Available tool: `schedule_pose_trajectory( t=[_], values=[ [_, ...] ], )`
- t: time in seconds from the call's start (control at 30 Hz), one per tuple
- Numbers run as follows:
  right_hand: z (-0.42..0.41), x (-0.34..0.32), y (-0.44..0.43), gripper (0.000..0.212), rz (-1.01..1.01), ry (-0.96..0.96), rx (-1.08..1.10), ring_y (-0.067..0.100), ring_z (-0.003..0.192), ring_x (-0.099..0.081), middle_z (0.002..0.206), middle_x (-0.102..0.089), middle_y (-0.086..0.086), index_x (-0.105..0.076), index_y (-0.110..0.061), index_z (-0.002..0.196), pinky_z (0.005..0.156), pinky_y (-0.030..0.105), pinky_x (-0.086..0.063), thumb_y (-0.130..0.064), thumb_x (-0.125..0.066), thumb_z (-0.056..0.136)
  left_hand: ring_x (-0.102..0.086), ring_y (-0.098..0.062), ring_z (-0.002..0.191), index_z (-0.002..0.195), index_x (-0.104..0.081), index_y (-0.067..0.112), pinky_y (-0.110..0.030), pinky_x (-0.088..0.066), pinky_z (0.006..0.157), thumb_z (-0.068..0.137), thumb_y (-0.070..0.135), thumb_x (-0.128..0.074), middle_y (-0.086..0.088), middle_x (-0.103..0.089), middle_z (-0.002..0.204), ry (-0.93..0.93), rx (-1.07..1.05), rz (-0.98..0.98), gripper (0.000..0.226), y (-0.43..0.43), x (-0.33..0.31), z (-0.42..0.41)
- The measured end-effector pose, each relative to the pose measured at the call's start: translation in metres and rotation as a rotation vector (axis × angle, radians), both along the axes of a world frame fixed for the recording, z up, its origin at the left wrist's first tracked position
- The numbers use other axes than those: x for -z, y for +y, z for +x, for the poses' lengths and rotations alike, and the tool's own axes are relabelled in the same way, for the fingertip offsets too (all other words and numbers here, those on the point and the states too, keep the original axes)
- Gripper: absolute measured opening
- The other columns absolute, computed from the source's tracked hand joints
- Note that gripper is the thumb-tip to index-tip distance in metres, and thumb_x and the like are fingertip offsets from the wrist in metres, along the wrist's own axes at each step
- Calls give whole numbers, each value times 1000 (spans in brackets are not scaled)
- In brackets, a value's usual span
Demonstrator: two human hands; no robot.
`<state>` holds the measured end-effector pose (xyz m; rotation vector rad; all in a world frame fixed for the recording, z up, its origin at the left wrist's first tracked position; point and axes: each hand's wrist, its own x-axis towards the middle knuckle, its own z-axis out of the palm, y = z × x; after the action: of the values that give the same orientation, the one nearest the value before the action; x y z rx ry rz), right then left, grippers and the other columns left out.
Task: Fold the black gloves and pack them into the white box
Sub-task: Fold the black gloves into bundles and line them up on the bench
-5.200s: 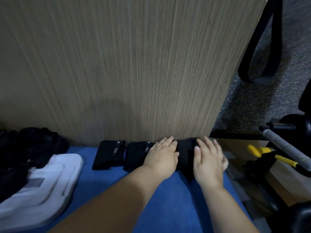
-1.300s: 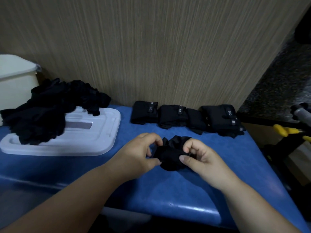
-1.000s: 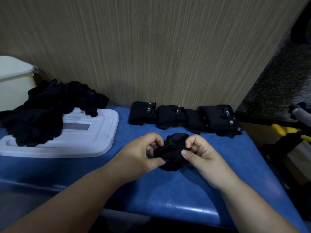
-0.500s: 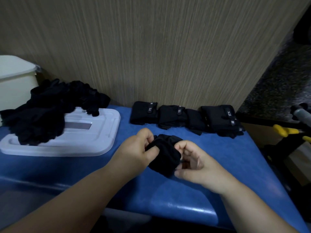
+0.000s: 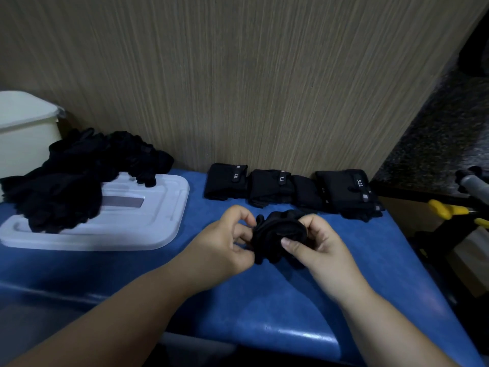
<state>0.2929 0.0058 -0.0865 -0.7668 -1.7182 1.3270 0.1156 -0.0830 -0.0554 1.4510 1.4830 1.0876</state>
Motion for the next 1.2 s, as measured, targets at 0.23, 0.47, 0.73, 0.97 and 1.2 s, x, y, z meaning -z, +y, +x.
schedule_pose_trajectory(
  t=[0.23, 0.47, 0.73, 0.97, 1.2],
  values=[
    [-3, 0, -4, 23, 60, -60, 149, 18, 59, -39, 60, -41, 2, -43, -20, 63, 57, 35, -36, -10, -63, 70, -50, -10, 54, 81, -44, 35, -31, -42, 59, 73, 25, -74, 3, -61, 63, 35, -178, 65, 32, 7, 9, 1],
    [-5, -6, -8, 36, 43, -80, 210, 17, 54, -63, 62, -52, 31, -39, -10, 62, 52, 28, -48, 22, -52, 75, -50, -6, 54, 87, -50, 31, -22, -45, 56, 84, 18, -68, 7, -58, 60, 97, -255, 100, 22, 4, 6, 2],
    [-8, -9, -15, 31, -30, -48, 88, 11, 51, -58, 64, -53, 20, -41, -7, 69, 52, 19, -46, 21, -51, 80, -65, -21, 77, 88, -63, 30, -21, -51, 71, 80, 14, -73, 3, -64, 84, 63, -172, 32, 20, 6, 7, 3],
    [-8, -10, -15, 28, -63, -16, 121, 9, 51, -57, 64, -53, 16, -42, -7, 71, 51, 19, -46, 15, -54, 84, -64, -15, 79, 97, -66, 30, -29, -51, 84, 79, 19, -67, 0, -64, 100, -127, -50, -62, 22, 4, 5, 4],
    [-10, -7, -16, 29, -97, -2, 104, 10, 53, -56, 62, -55, -5, -53, -12, 73, 52, 19, -48, 14, -55, 86, -64, -14, 70, 95, -58, 17, -31, -54, 75, 88, 7, -61, -3, -59, 93, -193, -97, -91, 12, 8, 6, 3]
  ],
)
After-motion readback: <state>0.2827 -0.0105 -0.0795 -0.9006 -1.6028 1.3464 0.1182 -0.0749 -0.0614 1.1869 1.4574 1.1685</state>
